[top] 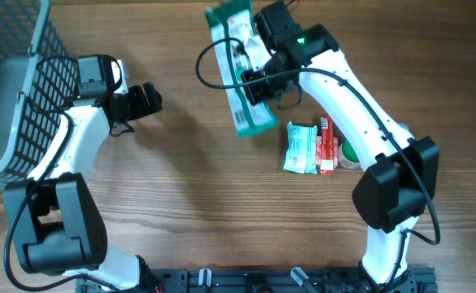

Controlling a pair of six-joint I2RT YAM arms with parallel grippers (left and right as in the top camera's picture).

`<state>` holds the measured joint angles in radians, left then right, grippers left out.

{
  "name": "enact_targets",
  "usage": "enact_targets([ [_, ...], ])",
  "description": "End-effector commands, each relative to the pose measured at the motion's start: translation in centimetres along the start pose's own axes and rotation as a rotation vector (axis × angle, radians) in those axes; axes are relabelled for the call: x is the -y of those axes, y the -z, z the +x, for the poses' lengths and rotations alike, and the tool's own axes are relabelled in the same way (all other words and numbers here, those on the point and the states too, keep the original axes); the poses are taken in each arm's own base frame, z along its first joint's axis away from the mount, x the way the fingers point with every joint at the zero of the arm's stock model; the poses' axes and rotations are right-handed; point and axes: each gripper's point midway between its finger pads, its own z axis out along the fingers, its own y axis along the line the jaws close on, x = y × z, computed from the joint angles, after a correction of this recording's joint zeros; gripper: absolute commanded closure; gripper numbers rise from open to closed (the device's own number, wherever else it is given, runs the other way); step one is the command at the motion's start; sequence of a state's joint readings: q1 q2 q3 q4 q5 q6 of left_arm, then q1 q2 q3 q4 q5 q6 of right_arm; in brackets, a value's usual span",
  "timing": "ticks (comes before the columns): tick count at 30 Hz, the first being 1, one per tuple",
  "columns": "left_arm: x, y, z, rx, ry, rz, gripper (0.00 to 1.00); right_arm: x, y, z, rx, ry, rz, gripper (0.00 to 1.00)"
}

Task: Scan the item barcode
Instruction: 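Lower the gloves package with the right gripper back to the table center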

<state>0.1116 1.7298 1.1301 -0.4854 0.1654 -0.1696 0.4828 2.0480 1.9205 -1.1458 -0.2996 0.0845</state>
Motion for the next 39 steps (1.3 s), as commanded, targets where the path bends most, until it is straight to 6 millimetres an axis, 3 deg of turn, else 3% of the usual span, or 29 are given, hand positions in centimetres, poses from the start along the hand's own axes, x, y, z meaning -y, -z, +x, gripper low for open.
enact_targets([
  [1,-0.3,0.5,-0.7,0.024,-0.001,-0.008,0.00,-0.8,-1.0,1.6,-0.088,-0.187,-0.051,0.94],
  [17,-0.3,0.5,-0.7,0.024,-0.001,-0.008,0.00,-2.6,-1.5,2.9,-0.137,-0.224,-0.042,0.96],
  [26,-0.3,0.5,-0.7,0.024,-0.001,-0.008,0.00,-2.6,-1.8,3.0,-0.135,-0.254,0.000,0.95],
  [36,-0.3,0.5,-0.7,0.024,-0.001,-0.008,0.00,-1.9,-4.3,4.8,-0.180,-0.260,0.009,0.95],
  [38,-0.3,0.5,-0.7,0.024,-0.001,-0.008,0.00,-1.8,-4.5,5.0,-0.183,-0.261,0.011,0.87],
  [39,-0.3,0.5,-0.7,0.024,-0.001,-0.008,0.00,-1.8,-4.7,5.1,-0.185,-0.261,0.011,0.76],
])
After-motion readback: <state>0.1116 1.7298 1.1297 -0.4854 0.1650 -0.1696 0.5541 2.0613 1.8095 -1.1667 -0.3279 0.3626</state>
